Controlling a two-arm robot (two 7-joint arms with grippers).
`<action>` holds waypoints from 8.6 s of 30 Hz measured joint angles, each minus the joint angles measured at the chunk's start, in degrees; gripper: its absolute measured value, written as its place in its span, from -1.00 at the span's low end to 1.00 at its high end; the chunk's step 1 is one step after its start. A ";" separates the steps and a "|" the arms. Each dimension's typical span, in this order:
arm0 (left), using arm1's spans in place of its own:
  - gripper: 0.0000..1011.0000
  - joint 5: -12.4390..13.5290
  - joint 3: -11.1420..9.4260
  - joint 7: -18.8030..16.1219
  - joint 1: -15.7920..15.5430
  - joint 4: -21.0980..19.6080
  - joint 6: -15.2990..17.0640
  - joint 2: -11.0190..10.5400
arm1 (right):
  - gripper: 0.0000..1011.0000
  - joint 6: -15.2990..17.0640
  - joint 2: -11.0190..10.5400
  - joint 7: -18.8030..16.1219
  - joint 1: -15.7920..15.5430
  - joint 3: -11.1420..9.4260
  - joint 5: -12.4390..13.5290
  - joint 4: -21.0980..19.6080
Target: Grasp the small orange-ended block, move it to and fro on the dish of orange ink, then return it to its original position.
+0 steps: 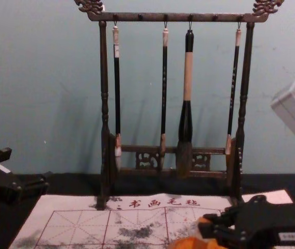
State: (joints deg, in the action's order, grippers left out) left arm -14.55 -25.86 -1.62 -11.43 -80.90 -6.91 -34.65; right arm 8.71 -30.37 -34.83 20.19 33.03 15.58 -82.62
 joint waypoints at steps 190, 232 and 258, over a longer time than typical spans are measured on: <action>0.98 0.00 0.00 0.00 0.00 0.00 0.00 0.00 | -0.85 5.09 -0.88 -0.78 2.91 1.27 1.21 -0.53; 0.98 0.00 0.00 0.00 0.00 0.00 0.00 0.00 | -0.85 5.97 -5.45 2.33 -2.71 -5.14 6.62 -8.12; 0.98 0.00 0.00 0.00 0.00 0.00 0.00 0.00 | -0.85 6.94 -10.78 7.05 -12.07 -10.97 9.33 -15.96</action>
State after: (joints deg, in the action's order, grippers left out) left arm -14.55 -25.86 -1.62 -11.43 -80.90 -6.91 -34.65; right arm 15.65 -41.15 -27.78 8.12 22.06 24.91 -98.58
